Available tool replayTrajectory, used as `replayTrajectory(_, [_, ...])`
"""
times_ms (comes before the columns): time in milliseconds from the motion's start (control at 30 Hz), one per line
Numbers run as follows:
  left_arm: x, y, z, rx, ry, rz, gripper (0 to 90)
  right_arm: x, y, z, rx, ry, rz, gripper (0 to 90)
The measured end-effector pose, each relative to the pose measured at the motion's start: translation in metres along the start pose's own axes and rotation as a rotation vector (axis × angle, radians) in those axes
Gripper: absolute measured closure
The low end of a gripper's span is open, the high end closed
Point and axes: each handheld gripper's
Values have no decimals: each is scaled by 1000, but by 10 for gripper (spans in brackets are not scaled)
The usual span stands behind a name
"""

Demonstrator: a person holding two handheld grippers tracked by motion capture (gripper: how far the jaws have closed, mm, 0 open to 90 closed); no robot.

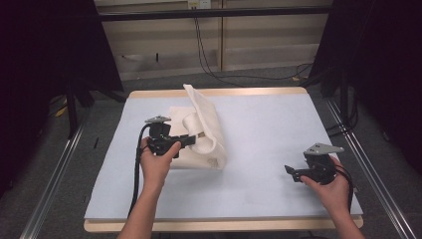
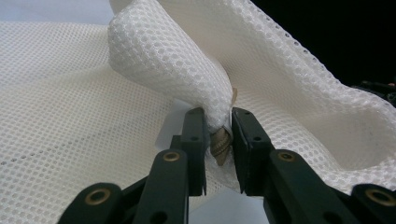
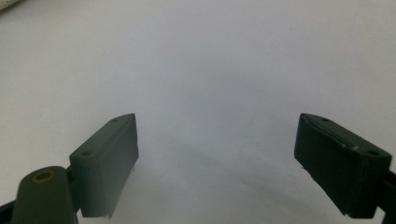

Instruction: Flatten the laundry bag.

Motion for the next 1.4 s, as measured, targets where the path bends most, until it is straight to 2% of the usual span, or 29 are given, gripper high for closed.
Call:
replayTrajectory(400, [-4, 7, -4, 12, 7, 4, 755, 1, 1, 0, 3, -8, -9, 134])
replayTrajectory(867, [-10, 17, -8, 26, 25, 7, 755, 1, 1, 0, 3, 4, -7, 134])
replayTrajectory(1100, [-12, 23, -8, 33, 21, 13, 754, 1, 1, 0, 0, 2, -9, 134])
replayTrajectory(1233, [-13, 27, -8, 42, 37, 14, 753, 1, 1, 0, -1, 6, -11, 134])
replayTrajectory(1400, [-14, 31, -8, 36, 30, 14, 744, 0, 0, 0, -3, 6, -10, 134])
Point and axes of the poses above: each handheld gripper's, and its own axes: y roughly forward along the jaws, z roughly out of its underside, x roughly to its left, and after that the axes turned 2 degrees about y, right-handed
